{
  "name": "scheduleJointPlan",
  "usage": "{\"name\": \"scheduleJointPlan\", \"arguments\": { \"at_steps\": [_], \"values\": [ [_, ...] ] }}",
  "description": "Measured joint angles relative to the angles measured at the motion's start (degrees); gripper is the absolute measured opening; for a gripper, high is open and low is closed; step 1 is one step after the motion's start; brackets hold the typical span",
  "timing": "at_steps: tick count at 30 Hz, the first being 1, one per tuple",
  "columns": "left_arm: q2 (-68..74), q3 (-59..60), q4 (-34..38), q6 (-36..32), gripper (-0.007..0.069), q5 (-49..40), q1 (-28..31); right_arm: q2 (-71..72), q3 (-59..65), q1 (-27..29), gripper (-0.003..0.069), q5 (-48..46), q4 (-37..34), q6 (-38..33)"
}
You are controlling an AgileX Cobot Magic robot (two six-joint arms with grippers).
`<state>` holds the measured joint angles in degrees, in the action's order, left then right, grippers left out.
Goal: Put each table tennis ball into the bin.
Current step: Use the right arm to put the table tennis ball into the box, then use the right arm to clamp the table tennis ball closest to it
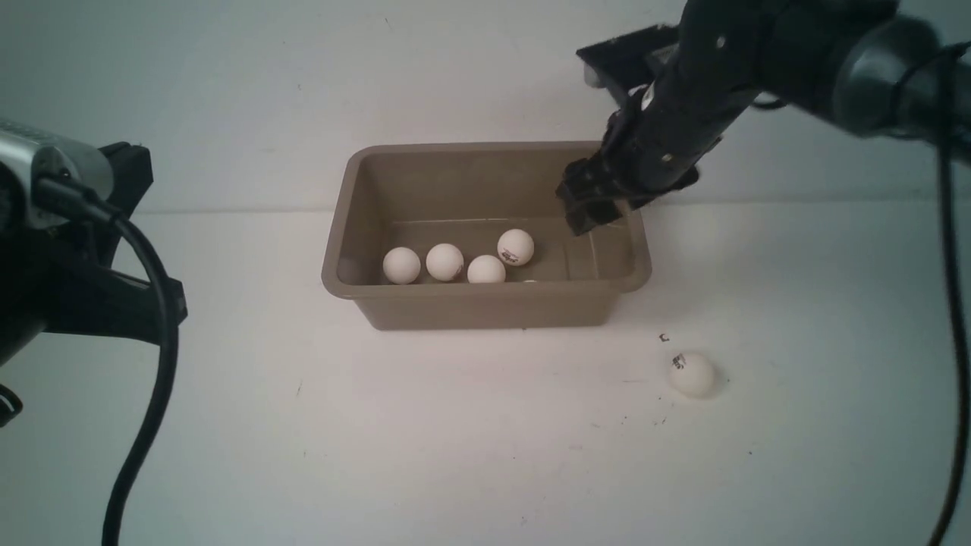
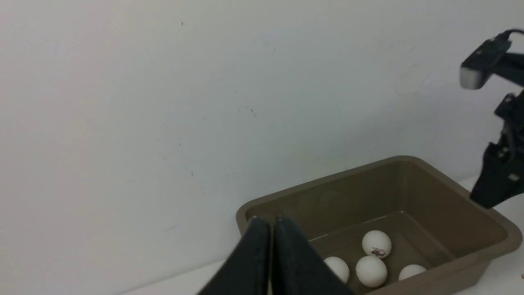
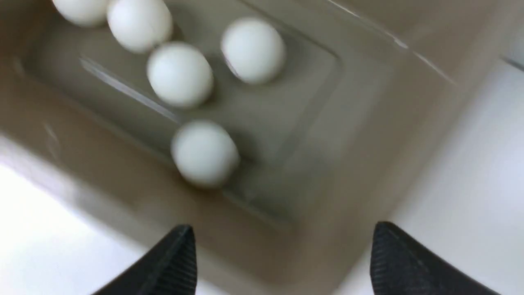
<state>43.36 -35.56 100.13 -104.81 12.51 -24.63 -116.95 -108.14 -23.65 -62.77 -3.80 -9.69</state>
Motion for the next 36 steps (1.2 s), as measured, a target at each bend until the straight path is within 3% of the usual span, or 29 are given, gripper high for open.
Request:
{"name": "scheduleJointPlan", "arguments": {
  "at_steps": [6,21,36],
  "values": [
    [0.0,0.0,0.0,0.0,-0.0004,0.0,0.0,3.4,0.2,0.4,0.0512,-8.1,3.8,1.1],
    [0.0,0.0,0.0,0.0,-0.0004,0.0,0.0,10.1,22.8,1.6,0.0512,-8.0,5.8,2.4],
    [0.0,0.0,0.0,0.0,-0.0004,0.0,0.0,7.6,26.3,1.6,0.0512,3.8,5.0,2.4]
  ]
}}
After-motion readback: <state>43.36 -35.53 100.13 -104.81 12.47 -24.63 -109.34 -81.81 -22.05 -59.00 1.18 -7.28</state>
